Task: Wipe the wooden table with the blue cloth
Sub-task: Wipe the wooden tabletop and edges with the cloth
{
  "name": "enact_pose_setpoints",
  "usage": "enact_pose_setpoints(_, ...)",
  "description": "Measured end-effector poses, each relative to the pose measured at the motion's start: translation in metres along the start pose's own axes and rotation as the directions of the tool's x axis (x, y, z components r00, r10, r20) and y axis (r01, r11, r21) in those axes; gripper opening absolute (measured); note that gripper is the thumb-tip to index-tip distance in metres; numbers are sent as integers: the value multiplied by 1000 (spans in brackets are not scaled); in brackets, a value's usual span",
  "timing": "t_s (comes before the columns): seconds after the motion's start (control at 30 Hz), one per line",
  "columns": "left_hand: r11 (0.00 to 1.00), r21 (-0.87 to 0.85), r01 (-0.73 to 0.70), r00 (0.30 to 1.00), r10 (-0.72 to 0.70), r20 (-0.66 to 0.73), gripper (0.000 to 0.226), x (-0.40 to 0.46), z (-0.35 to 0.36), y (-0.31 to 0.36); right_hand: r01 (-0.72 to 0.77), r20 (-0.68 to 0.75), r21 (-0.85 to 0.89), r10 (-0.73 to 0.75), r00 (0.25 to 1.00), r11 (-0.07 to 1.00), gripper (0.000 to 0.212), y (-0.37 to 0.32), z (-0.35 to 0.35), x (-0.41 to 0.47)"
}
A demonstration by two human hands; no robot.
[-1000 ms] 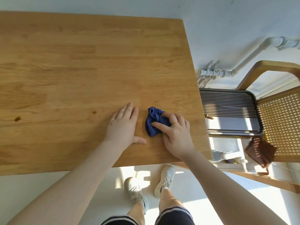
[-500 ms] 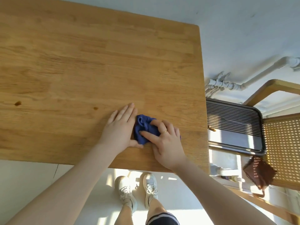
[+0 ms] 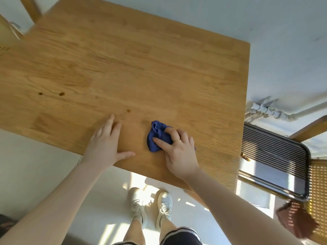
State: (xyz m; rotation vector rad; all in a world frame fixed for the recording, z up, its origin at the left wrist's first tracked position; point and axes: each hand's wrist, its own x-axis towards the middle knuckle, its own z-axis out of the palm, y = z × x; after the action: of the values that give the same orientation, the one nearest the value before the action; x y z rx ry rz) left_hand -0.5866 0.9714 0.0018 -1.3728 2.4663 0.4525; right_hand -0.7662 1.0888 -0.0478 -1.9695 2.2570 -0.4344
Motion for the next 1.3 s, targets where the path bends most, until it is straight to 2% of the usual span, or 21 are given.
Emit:
enact_pose_setpoints(0.13,999,0,36,999,-36,-12,106,3,1,5,51,16,-13,-51,999,999,49,7,-3,35)
enact_pose_setpoints(0.23,999,-17,48,999,-48,-23,106,4,4,4,-77,19,-44,77,997,996,47,7,-6,74)
enact_pose_setpoints(0.3,999,-13,46,999,-46,-10,106,2,6,3,-108,0,-47,108,994,993,49,3,-3,79)
enact_pose_setpoints(0.4,998,-29,47,999,-48,-12,107,3,4,2,22,-18,-85,-24,1000,996,50,-9,-1,49)
enact_pose_setpoints(0.5,1000,-23,16,999,-17,-42,105,5,1,0,189,71,-60,-185,980,980,52,-29,5,14)
enact_pose_setpoints(0.6,1000,-11,-21,999,20,-26,103,3,0,-6,238,84,-43,-233,969,970,51,-24,6,31)
enact_pose_setpoints(0.67,999,2,-48,999,48,-15,97,2,2,-11,147,46,-46,-145,988,988,49,-17,6,59)
enact_pose_setpoints(0.77,995,-27,-99,995,98,-16,79,5,0,-19,-147,-7,-43,147,989,988,47,-24,10,91)
enact_pose_setpoints(0.8,992,-49,-113,994,112,-15,73,7,-3,-22,-202,-31,-34,201,979,979,47,-31,12,92)
enact_pose_setpoints(0.83,990,-75,-122,993,121,-11,68,8,-6,-25,-216,-50,-25,214,975,976,47,-37,15,89)
enact_pose_setpoints(0.9,982,-123,-141,990,141,-10,65,11,-12,-33,-152,-68,-14,151,986,988,48,-51,19,73)
enact_pose_setpoints(1.0,986,-94,-141,990,140,-18,71,14,-16,-52,31,-15,14,-31,999,999,49,-70,24,41)
enact_pose_setpoints(1.1,995,-22,-93,995,93,22,86,19,-20,-74,95,16,26,-95,995,995,49,-66,23,48)
enact_pose_setpoints(1.13,996,6,-85,996,85,37,92,21,-21,-81,56,10,20,-56,998,998,49,-63,22,59)
enact_pose_setpoints(1.2,995,64,-80,996,77,52,103,25,-23,-93,-114,-13,12,114,993,993,47,-60,21,87)
enact_pose_setpoints(1.3,980,188,-62,998,58,26,115,29,-23,-107,-320,-42,-13,320,947,947,49,-69,25,116)
